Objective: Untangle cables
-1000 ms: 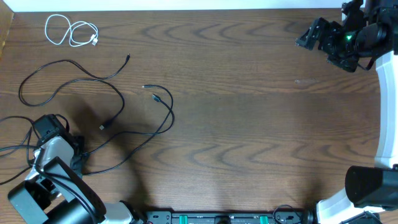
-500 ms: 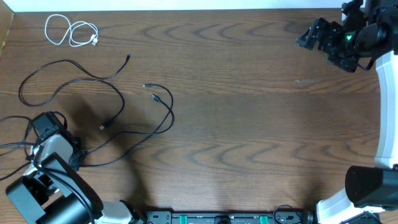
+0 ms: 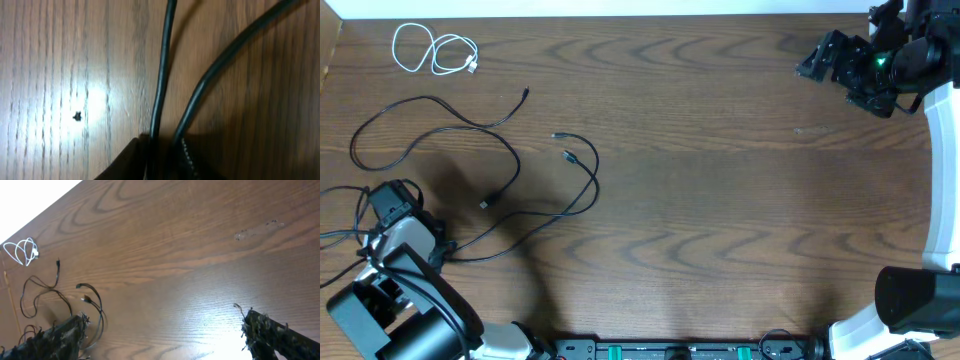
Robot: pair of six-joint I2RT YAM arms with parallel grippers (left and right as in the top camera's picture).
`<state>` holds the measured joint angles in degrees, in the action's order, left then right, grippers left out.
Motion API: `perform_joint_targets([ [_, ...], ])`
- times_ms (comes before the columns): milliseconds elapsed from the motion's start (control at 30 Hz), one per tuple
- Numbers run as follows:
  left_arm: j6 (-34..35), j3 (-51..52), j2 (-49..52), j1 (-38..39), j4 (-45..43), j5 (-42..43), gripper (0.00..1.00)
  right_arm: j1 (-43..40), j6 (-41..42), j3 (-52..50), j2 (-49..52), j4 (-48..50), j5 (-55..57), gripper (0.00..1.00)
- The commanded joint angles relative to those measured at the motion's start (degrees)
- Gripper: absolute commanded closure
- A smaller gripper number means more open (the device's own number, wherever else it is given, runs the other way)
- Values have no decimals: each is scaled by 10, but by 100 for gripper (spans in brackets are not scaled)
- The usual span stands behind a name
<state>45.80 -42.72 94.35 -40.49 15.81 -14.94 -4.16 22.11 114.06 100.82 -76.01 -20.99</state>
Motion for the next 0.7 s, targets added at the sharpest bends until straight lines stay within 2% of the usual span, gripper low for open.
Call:
perform_joint_targets([
  [0, -29, 11, 25, -15, 1, 23, 76, 2, 1, 8, -7, -2, 1, 1],
  [100, -55, -2, 23, -17, 1, 26, 75, 2, 1, 8, -7, 0, 1, 1],
  [133, -61, -8, 21, -17, 1, 37, 70, 2, 1, 8, -7, 0, 1, 1],
  [167, -71, -14, 19, -17, 1, 54, 64, 2, 1, 8, -7, 0, 1, 1],
  [267, -102, -32, 11, -17, 1, 101, 25, 2, 1, 8, -7, 0, 1, 1],
  [333, -114, -40, 3, -17, 2, 118, 14, 2, 1, 8, -7, 0, 1, 1],
  [400, -115, -44, -10, -17, 7, 120, 12, 2, 1, 8, -7, 0, 1, 1],
  [567, -115, -45, -73, -16, 19, 125, 12, 2, 1, 8, -7, 0, 1, 1],
  [667, -115, -45, -123, -16, 18, 175, 12, 2, 1, 8, -7, 0, 1, 1],
])
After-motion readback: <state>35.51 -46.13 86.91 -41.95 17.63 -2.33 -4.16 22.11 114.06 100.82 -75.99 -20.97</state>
